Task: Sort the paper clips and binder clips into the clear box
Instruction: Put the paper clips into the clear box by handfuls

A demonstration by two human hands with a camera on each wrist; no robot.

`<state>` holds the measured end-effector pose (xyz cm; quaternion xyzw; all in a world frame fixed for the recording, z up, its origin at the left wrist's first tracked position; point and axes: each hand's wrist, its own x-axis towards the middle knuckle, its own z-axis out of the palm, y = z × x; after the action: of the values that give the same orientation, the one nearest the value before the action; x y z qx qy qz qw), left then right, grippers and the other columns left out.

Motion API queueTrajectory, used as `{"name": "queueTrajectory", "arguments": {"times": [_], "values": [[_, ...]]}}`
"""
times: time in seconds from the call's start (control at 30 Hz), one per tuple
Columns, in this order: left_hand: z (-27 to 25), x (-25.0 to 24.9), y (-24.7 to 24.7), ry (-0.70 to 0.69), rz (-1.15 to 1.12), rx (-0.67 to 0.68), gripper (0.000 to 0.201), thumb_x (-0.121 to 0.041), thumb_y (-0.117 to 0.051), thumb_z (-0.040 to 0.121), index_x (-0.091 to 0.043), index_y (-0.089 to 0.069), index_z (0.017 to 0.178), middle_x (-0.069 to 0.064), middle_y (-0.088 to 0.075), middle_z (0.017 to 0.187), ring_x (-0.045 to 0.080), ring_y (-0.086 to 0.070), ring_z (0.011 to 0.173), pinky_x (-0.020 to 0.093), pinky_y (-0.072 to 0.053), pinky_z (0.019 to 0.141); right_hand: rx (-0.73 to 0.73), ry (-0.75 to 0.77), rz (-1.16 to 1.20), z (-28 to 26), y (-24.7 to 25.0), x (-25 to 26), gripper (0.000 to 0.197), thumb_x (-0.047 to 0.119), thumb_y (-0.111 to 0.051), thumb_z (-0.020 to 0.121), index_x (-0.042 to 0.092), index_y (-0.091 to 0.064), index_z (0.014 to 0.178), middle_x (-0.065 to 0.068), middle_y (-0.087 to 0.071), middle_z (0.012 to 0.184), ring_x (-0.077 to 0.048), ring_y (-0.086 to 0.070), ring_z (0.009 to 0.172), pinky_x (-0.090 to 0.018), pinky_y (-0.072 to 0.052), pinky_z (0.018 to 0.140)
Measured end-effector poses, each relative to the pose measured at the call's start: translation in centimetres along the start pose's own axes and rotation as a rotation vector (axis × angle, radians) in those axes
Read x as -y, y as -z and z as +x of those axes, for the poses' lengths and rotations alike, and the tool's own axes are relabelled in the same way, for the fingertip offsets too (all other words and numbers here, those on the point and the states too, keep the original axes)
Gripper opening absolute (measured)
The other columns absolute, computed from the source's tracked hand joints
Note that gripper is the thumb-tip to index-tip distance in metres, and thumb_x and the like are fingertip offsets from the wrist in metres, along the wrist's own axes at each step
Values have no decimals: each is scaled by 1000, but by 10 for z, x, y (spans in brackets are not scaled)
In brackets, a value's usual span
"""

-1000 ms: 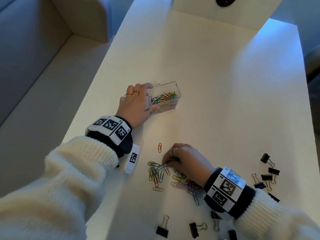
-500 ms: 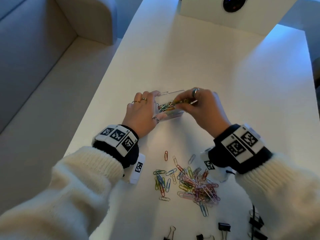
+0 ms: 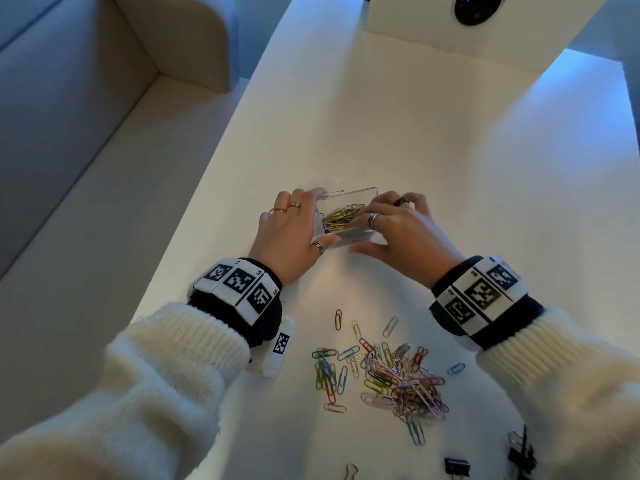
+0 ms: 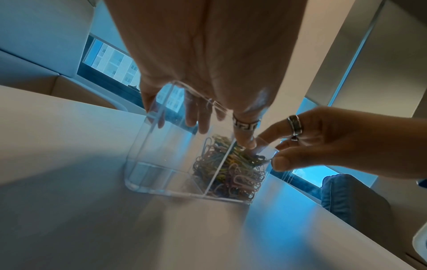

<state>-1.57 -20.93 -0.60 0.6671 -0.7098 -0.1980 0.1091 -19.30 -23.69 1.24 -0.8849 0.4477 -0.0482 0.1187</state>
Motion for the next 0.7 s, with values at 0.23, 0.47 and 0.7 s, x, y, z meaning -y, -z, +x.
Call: {"name": "queueTrajectory", "arguments": {"times": [0.23, 0.47, 0.7], "values": [[0, 0, 0, -4, 18, -4, 65, -42, -52, 87, -19, -23, 141, 2, -40, 130, 21, -32, 122, 40, -35, 94, -33, -13, -112, 3, 7, -2, 31, 44, -57, 83, 25, -66, 104, 9, -62, 111, -19, -46, 116, -39, -14, 97], [0, -1, 0, -8, 18, -1, 65, -42, -53, 87, -19, -24, 141, 3, -40, 130, 22, -32, 122, 41, -35, 94, -18, -31, -126, 6, 6, 3, 42, 47, -51, 85, 29, -53, 124, 10, -54, 127, -18, -40, 123, -41, -12, 98], [1, -1, 1, -8, -20, -3, 64, -39, -54, 87, -19, -24, 140, 2, -41, 130, 21, -31, 122, 42, -32, 96, -28, -75, 22, -3, 8, 3, 42, 40, -52, 88, 34, -46, 129, 12, -47, 133, -15, -34, 126, -41, -15, 99]]}}
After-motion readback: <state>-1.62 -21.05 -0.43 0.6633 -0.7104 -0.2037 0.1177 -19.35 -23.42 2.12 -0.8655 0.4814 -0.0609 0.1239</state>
